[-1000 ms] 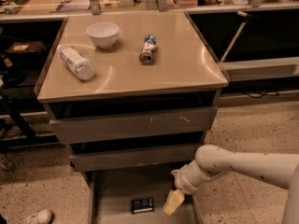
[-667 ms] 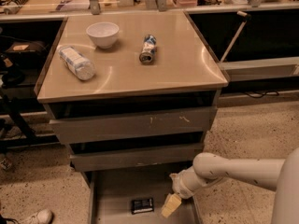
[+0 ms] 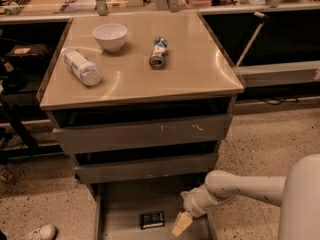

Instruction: Pick rxbar blueberry from bottom drawer and place on counter

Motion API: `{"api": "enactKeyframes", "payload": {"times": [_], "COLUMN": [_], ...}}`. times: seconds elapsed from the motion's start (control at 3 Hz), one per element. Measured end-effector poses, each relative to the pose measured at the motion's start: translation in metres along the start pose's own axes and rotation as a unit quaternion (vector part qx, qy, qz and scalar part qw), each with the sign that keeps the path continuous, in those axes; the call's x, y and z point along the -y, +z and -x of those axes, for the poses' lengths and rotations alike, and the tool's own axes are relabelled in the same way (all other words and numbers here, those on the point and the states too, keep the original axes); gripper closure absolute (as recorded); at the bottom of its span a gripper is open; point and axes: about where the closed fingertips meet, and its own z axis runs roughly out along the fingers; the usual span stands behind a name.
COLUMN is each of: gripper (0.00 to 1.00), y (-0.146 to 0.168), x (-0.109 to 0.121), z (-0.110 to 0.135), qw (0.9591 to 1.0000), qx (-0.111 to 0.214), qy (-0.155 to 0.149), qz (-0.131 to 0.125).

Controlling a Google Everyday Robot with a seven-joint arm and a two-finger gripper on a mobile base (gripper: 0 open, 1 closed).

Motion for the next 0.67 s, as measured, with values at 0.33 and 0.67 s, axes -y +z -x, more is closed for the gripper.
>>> {"api": "enactKeyframes", "payload": {"times": [0.33,0.67], "gripper": [0.00,0.00], "y": [0.018,0.053], "x": [-0.001,0.014], "z": [-0.006,-0.015], "qw": [0.9999,0.9997], "qx": [0.009,0.012], "qy": [0.005,0.001], "qz": [0.013,0.020]}}
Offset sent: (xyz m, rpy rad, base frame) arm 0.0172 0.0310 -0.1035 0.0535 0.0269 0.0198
